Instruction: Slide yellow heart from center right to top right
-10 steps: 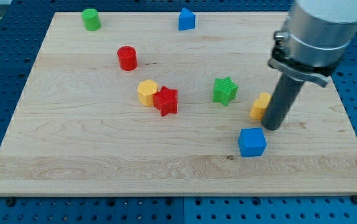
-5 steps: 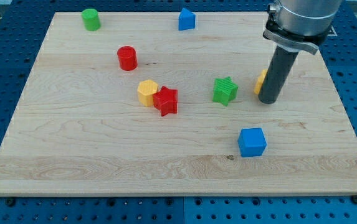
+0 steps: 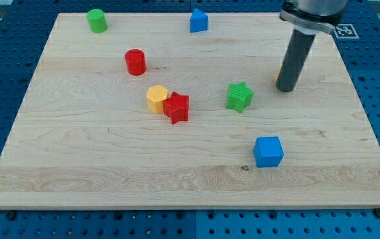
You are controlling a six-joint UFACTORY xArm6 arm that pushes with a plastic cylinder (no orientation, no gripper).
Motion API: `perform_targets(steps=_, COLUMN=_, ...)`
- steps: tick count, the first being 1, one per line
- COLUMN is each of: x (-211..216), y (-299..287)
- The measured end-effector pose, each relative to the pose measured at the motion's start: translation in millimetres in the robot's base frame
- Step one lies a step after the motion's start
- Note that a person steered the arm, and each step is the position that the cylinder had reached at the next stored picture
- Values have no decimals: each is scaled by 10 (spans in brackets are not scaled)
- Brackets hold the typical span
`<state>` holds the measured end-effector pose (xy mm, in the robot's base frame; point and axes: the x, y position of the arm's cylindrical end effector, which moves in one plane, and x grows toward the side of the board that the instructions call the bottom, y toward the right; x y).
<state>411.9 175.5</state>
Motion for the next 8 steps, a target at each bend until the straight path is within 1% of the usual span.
perform_targets(steps=1, x=-196, y=1)
perform_targets(steps=3, x=-736, y=-39)
perform_targets(steps=4, x=-916, y=89)
perform_targets(steps=6, x=-958, y=477)
perform_targets(steps=8, x=-717, y=811)
